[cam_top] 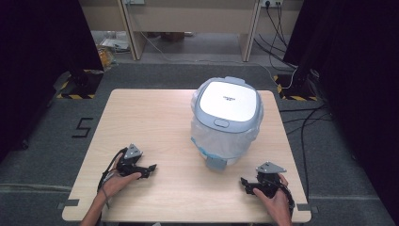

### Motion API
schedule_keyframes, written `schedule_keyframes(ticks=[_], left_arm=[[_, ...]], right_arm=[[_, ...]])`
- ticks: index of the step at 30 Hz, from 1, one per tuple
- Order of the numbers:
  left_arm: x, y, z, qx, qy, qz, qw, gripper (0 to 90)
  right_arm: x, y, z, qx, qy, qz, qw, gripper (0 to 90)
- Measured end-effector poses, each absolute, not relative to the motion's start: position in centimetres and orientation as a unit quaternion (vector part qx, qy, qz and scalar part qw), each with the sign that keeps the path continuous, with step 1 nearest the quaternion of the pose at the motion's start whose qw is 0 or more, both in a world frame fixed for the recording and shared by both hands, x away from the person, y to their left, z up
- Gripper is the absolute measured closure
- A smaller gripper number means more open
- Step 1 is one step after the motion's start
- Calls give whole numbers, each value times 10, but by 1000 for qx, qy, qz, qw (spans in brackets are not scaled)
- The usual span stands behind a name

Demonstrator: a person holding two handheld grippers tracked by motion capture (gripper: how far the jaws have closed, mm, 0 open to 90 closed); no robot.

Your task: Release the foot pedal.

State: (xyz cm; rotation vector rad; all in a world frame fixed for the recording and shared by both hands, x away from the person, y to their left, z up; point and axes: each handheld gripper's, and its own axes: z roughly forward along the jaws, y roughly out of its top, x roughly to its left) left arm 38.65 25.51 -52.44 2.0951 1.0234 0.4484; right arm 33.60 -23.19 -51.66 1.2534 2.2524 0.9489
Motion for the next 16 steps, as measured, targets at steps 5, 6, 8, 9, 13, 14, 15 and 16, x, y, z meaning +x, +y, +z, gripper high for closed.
schedule_keyframes(ticks=[5,6,8,9,13,14,15,16], left_arm=[[386,255,-524,818,400,175,374,153],[386,255,-524,818,400,175,374,153],[386,255,-524,818,400,175,374,153],[386,255,-524,818,400,175,374,153],[386,255,-524,818,400,175,374,153],[386,255,-524,818,400,175,374,153],[387,255,-524,818,400,175,374,153],[387,255,-524,818,400,175,374,153]], right_arm=[[336,-232,-517,449,804,338,195,138],[336,-232,-517,447,805,338,196,138],[336,-232,-517,447,804,339,195,137],[336,-232,-517,449,804,338,195,137],[336,-232,-517,449,804,338,195,137],[336,-231,-517,449,803,339,195,137],[336,-232,-517,449,804,338,195,137],[336,-232,-517,449,804,338,195,137]])
